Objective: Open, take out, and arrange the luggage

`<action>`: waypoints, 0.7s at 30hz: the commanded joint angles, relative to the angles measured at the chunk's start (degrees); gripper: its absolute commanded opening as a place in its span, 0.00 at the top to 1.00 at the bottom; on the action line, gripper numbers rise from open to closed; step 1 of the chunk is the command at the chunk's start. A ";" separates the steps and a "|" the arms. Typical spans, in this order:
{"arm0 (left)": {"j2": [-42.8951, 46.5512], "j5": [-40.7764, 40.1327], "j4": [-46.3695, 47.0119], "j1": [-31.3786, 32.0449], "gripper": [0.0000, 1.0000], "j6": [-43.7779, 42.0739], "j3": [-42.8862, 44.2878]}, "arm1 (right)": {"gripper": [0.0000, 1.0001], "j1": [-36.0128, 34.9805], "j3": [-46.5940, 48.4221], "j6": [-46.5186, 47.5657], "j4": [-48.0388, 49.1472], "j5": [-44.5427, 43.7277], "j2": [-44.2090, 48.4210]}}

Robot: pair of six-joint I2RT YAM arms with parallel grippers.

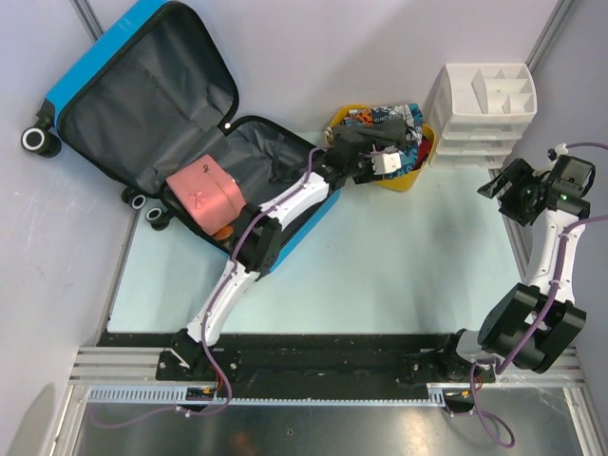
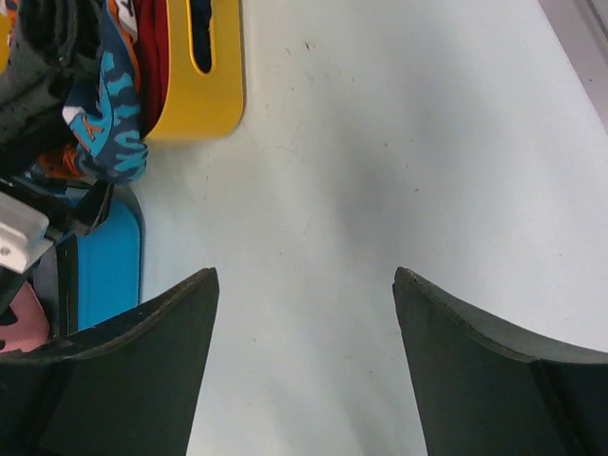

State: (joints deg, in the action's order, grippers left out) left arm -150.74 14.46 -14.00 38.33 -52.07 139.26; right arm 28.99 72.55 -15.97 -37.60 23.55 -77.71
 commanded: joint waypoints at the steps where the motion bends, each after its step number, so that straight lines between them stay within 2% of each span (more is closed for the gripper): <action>1: -0.96 -12.32 17.74 -1.06 0.16 9.70 2.51 | 0.21 0.01 0.40 1.72 0.77 3.34 1.34; 4: 0.88 -13.23 21.46 -1.06 0.01 14.01 0.58 | 0.21 -2.09 -0.74 5.14 2.09 6.50 0.90; 9: 14.56 -6.91 21.91 -1.15 0.00 17.44 -8.28 | 0.22 -12.79 -1.71 13.66 4.73 4.77 -1.30; 11: 20.19 -1.76 20.51 -1.50 0.00 18.32 -16.27 | 0.22 -16.32 -1.80 14.91 7.36 4.05 -3.13; 12: 26.31 0.03 19.37 -1.59 0.00 17.80 -19.26 | 0.21 -17.82 -1.80 15.26 8.41 2.83 -3.93; 13: 29.07 1.17 18.32 -1.76 0.00 17.45 -25.56 | 0.22 -21.14 -1.80 15.00 10.60 2.38 -4.81; 15: 37.31 1.88 17.52 -2.20 0.00 17.71 -31.39 | 0.23 -23.97 -1.89 13.43 13.07 0.89 -8.13; 16: 40.32 1.80 16.91 -2.55 0.00 18.75 -36.47 | 0.25 -26.59 -1.89 12.20 15.52 0.45 -9.20; 18: 44.72 2.59 15.41 -4.48 0.00 23.83 -40.10 | 0.30 -28.81 -1.89 11.31 17.90 -3.39 -13.14; 21: 52.72 3.12 9.00 -7.38 0.00 30.16 -43.98 | 0.33 -32.68 -1.89 11.31 23.26 -6.48 -17.20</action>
State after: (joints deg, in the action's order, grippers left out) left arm -108.14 14.85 -0.64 34.74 -32.23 99.33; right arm -0.30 71.02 -4.40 -23.40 23.27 -90.63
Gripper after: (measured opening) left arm 0.996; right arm 0.685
